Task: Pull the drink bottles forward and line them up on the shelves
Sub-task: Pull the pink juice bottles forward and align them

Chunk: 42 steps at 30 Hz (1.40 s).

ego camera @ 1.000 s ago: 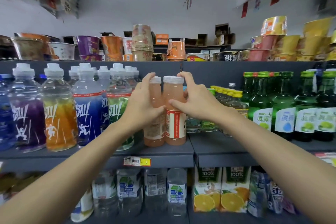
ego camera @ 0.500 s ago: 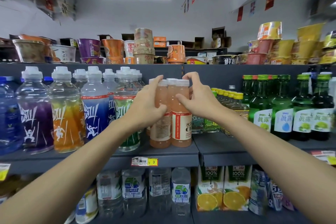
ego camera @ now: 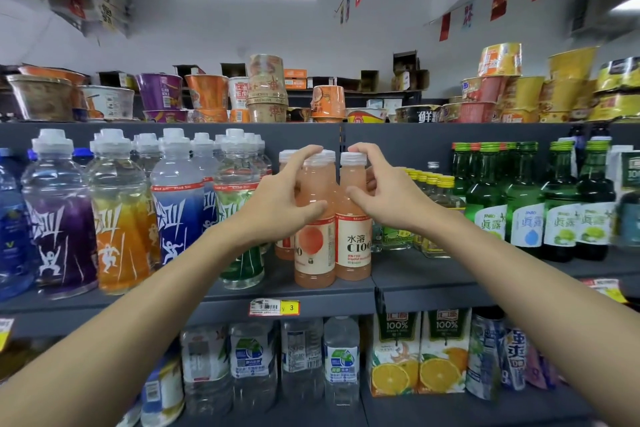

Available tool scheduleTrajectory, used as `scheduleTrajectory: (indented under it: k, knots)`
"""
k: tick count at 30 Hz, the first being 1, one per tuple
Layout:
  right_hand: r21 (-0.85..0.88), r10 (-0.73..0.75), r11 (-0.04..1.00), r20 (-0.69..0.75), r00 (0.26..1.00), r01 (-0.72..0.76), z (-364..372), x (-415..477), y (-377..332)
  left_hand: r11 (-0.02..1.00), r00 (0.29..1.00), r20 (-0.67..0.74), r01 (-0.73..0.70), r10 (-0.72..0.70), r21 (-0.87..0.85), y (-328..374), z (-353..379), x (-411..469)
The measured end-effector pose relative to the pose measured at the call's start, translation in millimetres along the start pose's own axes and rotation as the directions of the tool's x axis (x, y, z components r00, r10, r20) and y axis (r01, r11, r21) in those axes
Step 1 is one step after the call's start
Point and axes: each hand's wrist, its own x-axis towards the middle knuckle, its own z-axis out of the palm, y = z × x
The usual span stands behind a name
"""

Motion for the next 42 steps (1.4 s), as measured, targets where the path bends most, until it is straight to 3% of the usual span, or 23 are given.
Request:
scheduleTrajectory:
  k: [6,12,19,22,24,28,33,42]
  knots:
    - [-0.033,-0.01,0.999,-0.094,0.995,0.007,-11,-4,6,0.985,0.982,-0.151,-0.093,0.116,0.147,12,18,5]
    - [-0.131,-0.015,0.991,-0.106,0.994,0.001,-35,-13,22,0.983,0.977,-0.153,-0.125,0.146,0.135,27,42,20]
    - [-0.176,-0.006,0.984,-0.117,0.993,-0.015,-64,-21,50,0.987,0.982,-0.163,-0.069,0.092,0.144,51,82,45]
    - [-0.231,0.0,0.973,-0.118,0.993,-0.027,-71,-23,61,0.983,0.992,-0.108,-0.043,0.063,0.178,58,91,53]
    - [-0.261,0.001,0.965,-0.075,0.997,-0.02,-75,-24,68,0.985,0.999,0.011,-0.047,0.046,0.169,57,85,56]
    - [-0.17,0.022,0.985,0.077,0.997,-0.009,-82,-27,77,0.983,0.982,0.182,-0.076,0.045,0.17,53,71,57]
    - [-0.135,0.025,0.991,0.07,0.997,-0.015,-80,-22,81,0.956,0.994,0.103,-0.076,0.049,0.284,56,82,63]
    - [-0.143,0.046,0.989,0.05,0.998,-0.038,-71,-12,83,0.956,0.998,0.057,-0.032,0.016,0.292,44,90,76]
